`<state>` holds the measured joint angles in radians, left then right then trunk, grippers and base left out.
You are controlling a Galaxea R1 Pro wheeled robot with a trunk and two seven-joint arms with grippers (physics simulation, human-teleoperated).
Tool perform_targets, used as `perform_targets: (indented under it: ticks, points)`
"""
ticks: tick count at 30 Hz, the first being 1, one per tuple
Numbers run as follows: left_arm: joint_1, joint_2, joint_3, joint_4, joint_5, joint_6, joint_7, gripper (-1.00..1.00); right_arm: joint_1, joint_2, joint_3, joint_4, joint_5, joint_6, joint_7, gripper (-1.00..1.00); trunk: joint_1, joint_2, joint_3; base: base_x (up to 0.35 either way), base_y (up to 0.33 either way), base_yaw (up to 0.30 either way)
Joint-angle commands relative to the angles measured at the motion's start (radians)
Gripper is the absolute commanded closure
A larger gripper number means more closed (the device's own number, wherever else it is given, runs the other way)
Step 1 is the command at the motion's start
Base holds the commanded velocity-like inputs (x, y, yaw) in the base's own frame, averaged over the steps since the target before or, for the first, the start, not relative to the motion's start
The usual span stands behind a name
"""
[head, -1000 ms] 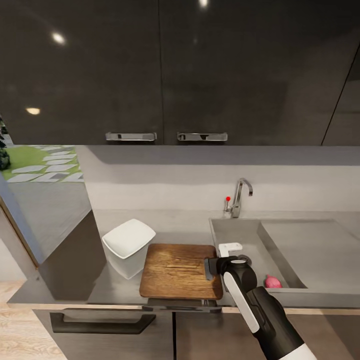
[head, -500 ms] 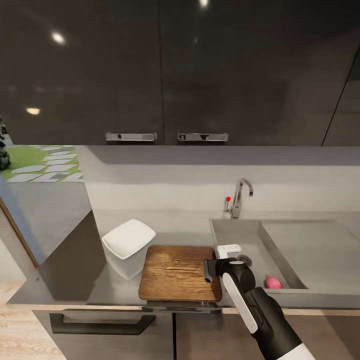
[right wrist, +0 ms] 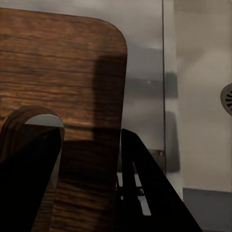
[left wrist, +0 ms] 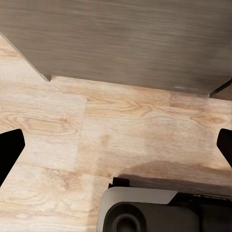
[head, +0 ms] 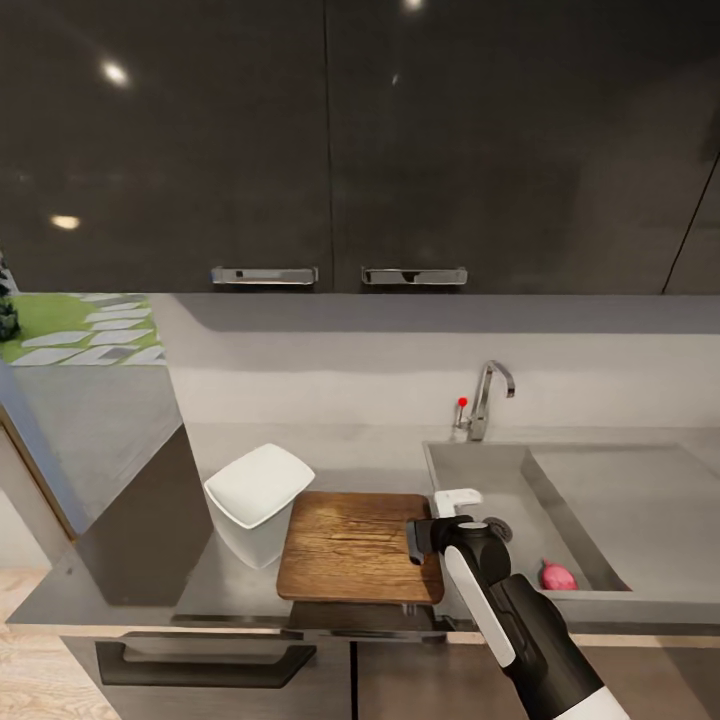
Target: In the kitchen, take the Vidalia onion out of the sink, dice it on the chopping board with the paring knife, put the diced onion into the bowl on the countertop, then place both the paring knife and the chopping board into the sink.
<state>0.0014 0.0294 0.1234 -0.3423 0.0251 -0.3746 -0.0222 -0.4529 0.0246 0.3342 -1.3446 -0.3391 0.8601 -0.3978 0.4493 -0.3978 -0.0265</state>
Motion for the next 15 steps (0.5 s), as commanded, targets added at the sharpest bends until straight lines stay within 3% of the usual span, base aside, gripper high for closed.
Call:
perform_targets:
  ticks: [1,8,15]
  points:
    - [0.000,0.000,0.002,-0.001,0.003,-0.001,-0.002,-1.00,-0.001,0.000,0.002,-0.001,-0.011,0.002,-0.010,1.00,0.001,-0.002,-0.002,0.001,0.001,0.000]
    - [0.000,0.000,0.002,-0.001,0.003,-0.001,-0.002,-1.00,-0.001,0.000,0.046,0.000,-0.011,0.002,-0.009,1.00,0.001,-0.002,-0.002,0.000,0.000,0.000]
    - [0.000,0.000,0.002,-0.001,0.003,-0.001,-0.002,-1.00,-0.001,-0.002,0.055,0.008,-0.017,-0.001,-0.008,1.00,0.001,-0.002,-0.002,0.000,0.000,0.000]
